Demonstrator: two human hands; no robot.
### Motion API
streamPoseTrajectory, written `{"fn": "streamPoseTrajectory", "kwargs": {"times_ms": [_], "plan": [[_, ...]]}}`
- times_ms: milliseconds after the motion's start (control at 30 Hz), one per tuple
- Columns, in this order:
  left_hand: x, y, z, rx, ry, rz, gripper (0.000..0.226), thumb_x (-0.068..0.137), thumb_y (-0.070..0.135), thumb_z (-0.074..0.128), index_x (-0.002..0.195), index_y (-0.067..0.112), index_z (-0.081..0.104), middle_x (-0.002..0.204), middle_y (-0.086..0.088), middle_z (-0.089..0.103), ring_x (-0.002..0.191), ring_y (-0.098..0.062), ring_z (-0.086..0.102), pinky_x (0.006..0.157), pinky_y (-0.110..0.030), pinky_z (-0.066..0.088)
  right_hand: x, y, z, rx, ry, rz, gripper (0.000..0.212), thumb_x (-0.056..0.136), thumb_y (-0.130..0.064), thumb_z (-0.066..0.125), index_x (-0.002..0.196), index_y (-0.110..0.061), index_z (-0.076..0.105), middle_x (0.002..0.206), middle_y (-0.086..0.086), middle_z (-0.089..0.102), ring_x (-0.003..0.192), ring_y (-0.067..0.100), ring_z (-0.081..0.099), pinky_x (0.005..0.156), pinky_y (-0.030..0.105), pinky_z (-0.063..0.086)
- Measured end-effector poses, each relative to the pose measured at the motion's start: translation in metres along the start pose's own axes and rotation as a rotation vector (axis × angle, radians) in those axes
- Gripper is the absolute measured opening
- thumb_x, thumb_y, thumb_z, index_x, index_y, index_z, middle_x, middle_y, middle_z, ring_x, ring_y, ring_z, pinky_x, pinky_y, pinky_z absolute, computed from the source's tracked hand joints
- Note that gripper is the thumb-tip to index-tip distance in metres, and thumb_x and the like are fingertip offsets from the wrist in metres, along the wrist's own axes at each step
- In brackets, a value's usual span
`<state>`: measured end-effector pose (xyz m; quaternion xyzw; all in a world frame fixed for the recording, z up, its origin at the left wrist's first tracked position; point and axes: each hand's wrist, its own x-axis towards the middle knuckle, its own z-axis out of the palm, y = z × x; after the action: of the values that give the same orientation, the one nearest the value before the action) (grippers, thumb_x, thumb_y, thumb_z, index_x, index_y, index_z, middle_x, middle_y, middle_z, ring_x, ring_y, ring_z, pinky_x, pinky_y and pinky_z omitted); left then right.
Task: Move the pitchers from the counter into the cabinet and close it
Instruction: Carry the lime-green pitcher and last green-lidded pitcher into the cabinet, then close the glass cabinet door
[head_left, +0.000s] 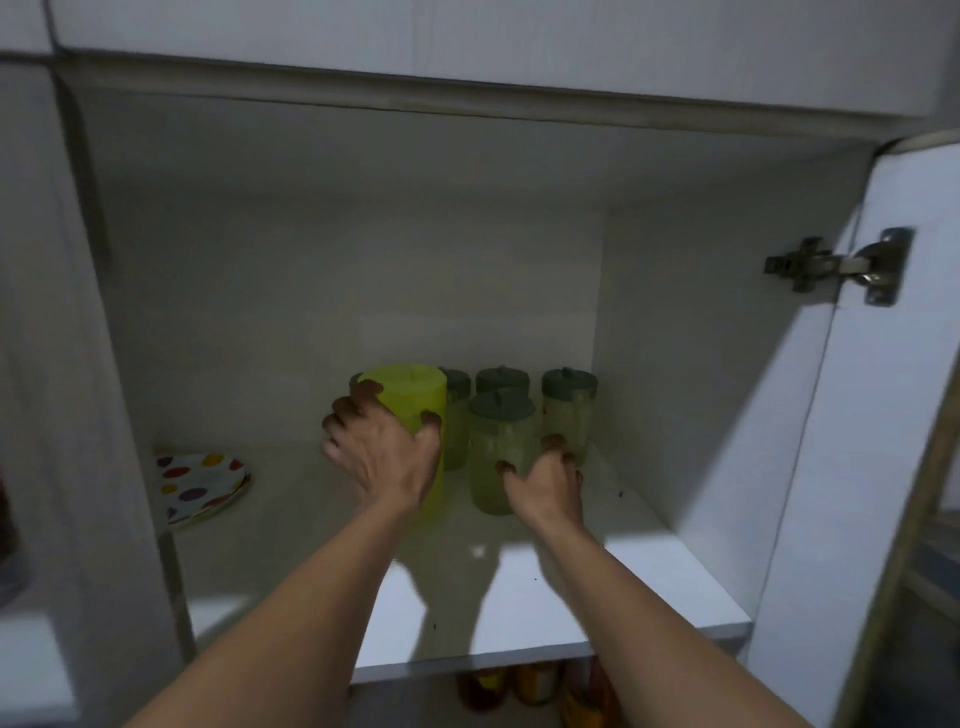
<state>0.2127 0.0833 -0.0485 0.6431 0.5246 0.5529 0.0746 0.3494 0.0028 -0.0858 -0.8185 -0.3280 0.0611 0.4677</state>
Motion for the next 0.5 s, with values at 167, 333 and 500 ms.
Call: {"fn": "streamPoseTrajectory", "kwargs": {"times_ms": [167, 333, 500], "plan": [[-0.013, 0.019, -0.047, 0.034, -0.124, 0.232, 0.058, 0.080, 0.048, 0.061, 0.124, 0.013, 0.048, 0.117, -0.015, 0.054, 0.109, -0.036, 0.048, 0.090, -0.046, 0.038, -0.049, -0.009, -0.046, -0.089, 0.013, -0.079, 0.066, 0.092, -0.040, 0.064, 0.145, -0.017, 0.032, 0.147, 0.013, 0.042, 0.134, 0.036, 0.044, 0.108, 0.049, 0.042], [-0.041, 0.032, -0.109, -0.014, -0.311, 0.429, 0.047, 0.086, 0.049, 0.056, 0.121, 0.019, 0.049, 0.117, -0.012, 0.054, 0.111, -0.034, 0.050, 0.090, -0.044, 0.041, -0.118, -0.021, -0.099, -0.219, 0.049, -0.145, 0.062, 0.093, -0.040, 0.060, 0.144, -0.014, 0.036, 0.143, 0.013, 0.046, 0.132, 0.033, 0.044, 0.107, 0.047, 0.043], [-0.067, 0.053, -0.160, -0.064, -0.452, 0.555, 0.047, 0.091, 0.052, 0.051, 0.125, 0.020, 0.048, 0.123, -0.012, 0.054, 0.110, -0.033, 0.053, 0.091, -0.042, 0.046, -0.184, -0.039, -0.164, -0.362, 0.090, -0.178, 0.062, 0.096, -0.044, 0.056, 0.146, -0.013, 0.037, 0.145, 0.013, 0.046, 0.131, 0.033, 0.047, 0.104, 0.044, 0.045]]}}
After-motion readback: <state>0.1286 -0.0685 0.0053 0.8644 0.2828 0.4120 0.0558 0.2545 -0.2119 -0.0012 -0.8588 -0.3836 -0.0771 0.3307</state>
